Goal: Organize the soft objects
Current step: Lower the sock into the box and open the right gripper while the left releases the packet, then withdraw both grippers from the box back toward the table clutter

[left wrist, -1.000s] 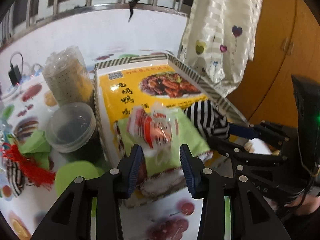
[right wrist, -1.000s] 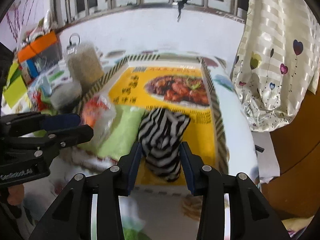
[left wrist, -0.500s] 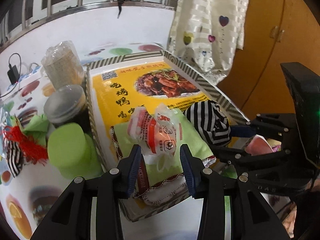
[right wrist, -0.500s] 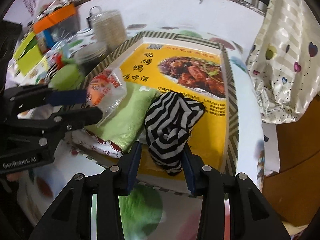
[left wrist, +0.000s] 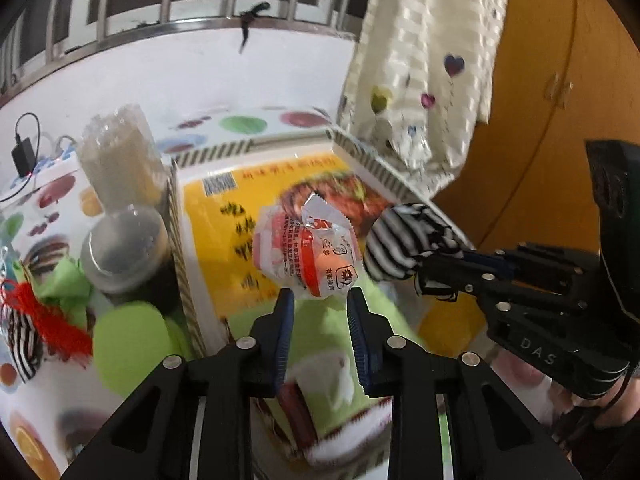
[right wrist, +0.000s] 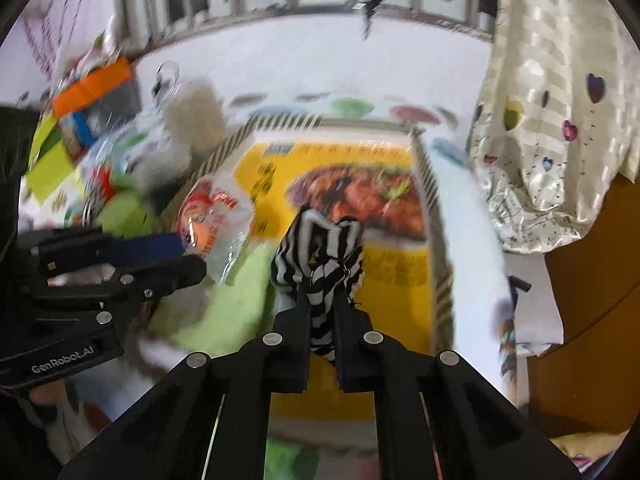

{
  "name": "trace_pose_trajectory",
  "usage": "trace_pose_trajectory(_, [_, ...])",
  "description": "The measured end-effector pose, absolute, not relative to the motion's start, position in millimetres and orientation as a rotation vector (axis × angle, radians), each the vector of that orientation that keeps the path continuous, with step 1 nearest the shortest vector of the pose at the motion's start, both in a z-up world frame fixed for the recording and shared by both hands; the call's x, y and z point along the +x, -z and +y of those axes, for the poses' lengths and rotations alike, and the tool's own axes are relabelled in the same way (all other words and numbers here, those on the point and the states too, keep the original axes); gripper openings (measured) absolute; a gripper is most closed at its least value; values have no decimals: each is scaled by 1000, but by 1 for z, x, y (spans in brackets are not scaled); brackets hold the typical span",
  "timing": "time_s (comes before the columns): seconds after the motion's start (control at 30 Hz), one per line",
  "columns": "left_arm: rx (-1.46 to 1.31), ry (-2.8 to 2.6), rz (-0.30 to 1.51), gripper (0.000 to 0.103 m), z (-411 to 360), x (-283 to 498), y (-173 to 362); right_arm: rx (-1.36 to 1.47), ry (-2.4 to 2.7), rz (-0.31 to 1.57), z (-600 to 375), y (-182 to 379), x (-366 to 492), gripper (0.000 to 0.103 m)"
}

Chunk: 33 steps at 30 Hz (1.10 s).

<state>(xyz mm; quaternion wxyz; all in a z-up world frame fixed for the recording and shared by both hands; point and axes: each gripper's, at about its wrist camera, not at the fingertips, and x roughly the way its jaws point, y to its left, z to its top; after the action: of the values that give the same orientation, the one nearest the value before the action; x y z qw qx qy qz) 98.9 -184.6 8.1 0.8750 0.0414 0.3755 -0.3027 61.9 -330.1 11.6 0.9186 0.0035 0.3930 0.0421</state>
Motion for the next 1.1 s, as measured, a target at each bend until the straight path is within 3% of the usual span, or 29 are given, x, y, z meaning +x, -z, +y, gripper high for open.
trace_pose_trajectory(0.07, [77,629,778,26,-182,99,-11,45,-73,773,-335,-19,64,12])
trace_pose_trajectory(0.23, [76,635,785,29,-177,91,-12,29,-74,730,-330,-27,56,32])
trace_pose_trajectory(0.3, [79,632,793,29,-175,87,-12,27,-83,724,-326,-29,52,36])
trace_pose_trajectory(1.1, [35,586,769,29,-124,43,-27,83,8,745,-334,-34,23,36])
